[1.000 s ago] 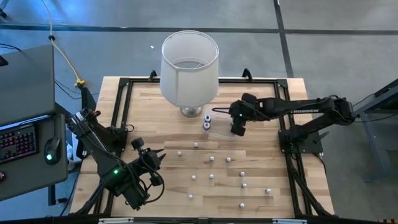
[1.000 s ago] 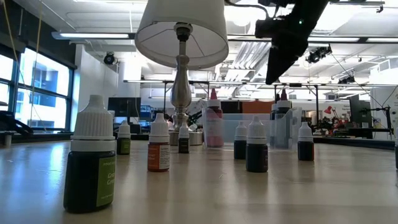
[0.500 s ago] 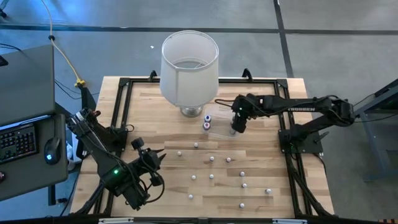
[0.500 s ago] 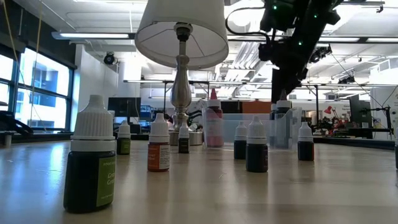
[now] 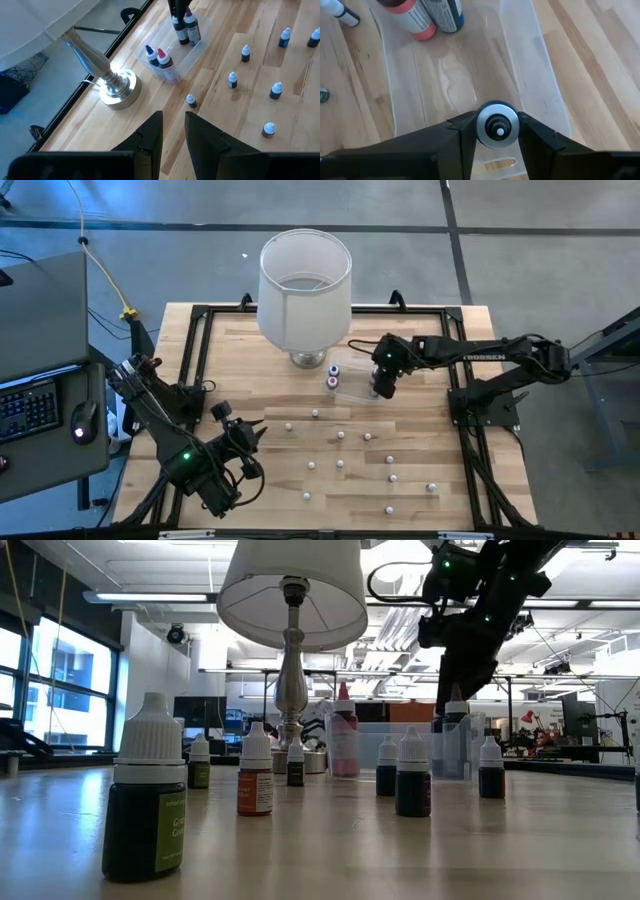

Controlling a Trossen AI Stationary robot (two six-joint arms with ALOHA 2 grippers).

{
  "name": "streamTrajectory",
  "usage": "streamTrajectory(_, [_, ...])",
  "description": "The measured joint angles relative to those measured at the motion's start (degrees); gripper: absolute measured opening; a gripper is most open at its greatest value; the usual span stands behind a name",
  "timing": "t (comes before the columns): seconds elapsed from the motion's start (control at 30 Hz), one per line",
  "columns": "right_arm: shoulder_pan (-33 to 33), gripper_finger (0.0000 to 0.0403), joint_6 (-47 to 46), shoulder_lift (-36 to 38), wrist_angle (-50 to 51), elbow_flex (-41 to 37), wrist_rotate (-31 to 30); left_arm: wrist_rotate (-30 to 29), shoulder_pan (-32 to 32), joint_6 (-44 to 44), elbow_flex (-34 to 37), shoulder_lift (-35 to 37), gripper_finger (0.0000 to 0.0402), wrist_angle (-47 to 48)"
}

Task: Pick & Place food coloring
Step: Adjust the large black food coloring bottle on the transparent bin

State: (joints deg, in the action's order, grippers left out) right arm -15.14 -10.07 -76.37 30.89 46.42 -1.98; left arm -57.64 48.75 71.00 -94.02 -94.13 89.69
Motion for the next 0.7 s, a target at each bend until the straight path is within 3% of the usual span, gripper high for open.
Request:
streamTrajectory(0.5, [0.02, 0.0116, 0.02, -0.32, -13.89, -0.36, 0.4, 0.06, 0.0, -0.22, 0.0, 0.0, 0.0078, 0.04])
streamTrajectory(0.7, [0.07, 0.0117, -0.43, -4.83, -21.65, -0.35, 0.53, 0.08, -0.02, -0.22, 0.0, -0.02, 0.0078, 0.11])
